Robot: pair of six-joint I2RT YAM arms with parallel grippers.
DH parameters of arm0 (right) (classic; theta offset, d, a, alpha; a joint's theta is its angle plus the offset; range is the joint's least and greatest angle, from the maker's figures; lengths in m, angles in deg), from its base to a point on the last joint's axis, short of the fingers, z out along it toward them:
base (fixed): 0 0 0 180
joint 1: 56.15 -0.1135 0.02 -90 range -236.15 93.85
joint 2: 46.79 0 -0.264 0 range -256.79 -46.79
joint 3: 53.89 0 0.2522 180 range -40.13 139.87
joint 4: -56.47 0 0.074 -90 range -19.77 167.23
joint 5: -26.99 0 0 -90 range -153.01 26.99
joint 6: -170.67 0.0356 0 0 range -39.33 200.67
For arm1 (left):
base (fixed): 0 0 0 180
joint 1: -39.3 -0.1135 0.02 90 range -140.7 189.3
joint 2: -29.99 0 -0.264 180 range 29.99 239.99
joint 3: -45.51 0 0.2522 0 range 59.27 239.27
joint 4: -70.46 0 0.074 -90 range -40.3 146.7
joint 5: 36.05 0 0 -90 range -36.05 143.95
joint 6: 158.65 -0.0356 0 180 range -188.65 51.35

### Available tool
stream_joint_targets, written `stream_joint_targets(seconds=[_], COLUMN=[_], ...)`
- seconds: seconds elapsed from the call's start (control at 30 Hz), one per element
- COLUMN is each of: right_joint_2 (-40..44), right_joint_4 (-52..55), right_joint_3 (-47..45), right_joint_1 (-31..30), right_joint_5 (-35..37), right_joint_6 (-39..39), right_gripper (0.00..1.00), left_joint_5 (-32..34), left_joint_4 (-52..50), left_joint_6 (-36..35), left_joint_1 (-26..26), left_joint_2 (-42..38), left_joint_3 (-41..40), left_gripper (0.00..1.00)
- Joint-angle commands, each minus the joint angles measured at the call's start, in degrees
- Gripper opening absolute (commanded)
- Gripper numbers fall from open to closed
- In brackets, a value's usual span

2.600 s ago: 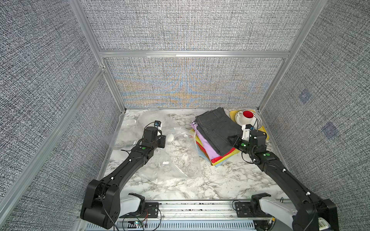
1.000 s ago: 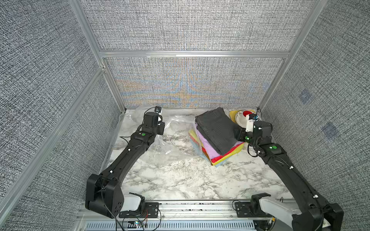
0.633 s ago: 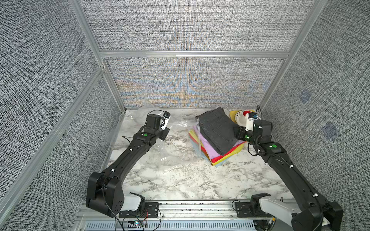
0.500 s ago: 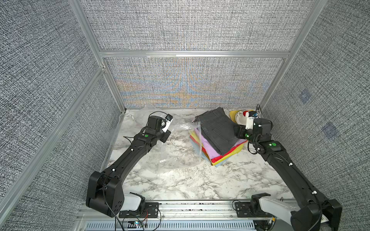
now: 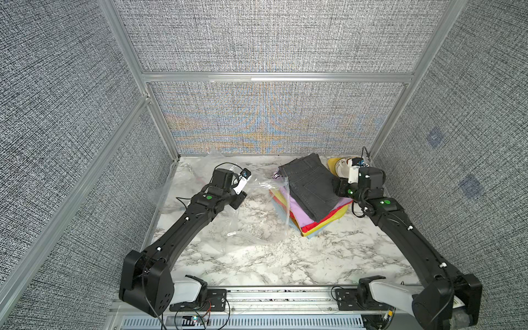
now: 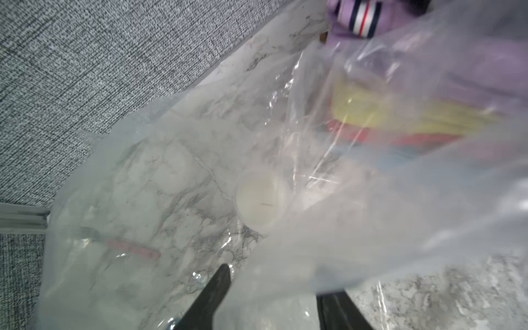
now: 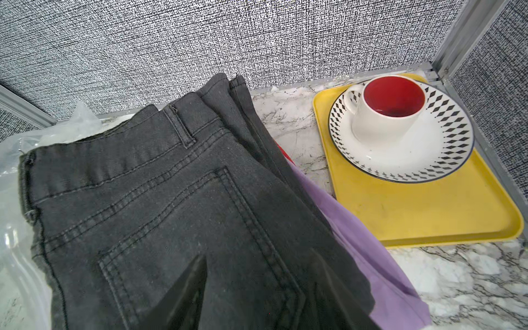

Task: Take the trousers out of the vacuum bag
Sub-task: Place the trousers at the center of the board.

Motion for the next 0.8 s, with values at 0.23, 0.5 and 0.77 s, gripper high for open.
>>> stream_joint_targets(seconds=[0.23, 0.5, 0.77], right_joint_2=[0.0, -2.1, -8.4], right_joint_4=[-2.2, -4.9, -7.4], right_joint_3=[-0.5, 0.2, 3.0], right_joint_1=[0.6, 3.2, 7.7], right_joint_5=[-0.1, -1.5, -8.4], right_joint_6=[-0.9, -0.9, -3.7], right_gripper=[0.60, 0.60, 0.66], left_joint_5=[-22.5, -18.1, -12.0], left_joint_4=[4.2, 10.1, 16.5], left_joint_6=[9.7, 16.1, 25.1], left_joint_1=[0.0, 0.0, 0.0], left_joint_2=[-3.8, -4.5, -3.2], left_joint_3=[4.9, 6.4, 7.8], left_gripper=[0.59, 0.62, 0.67])
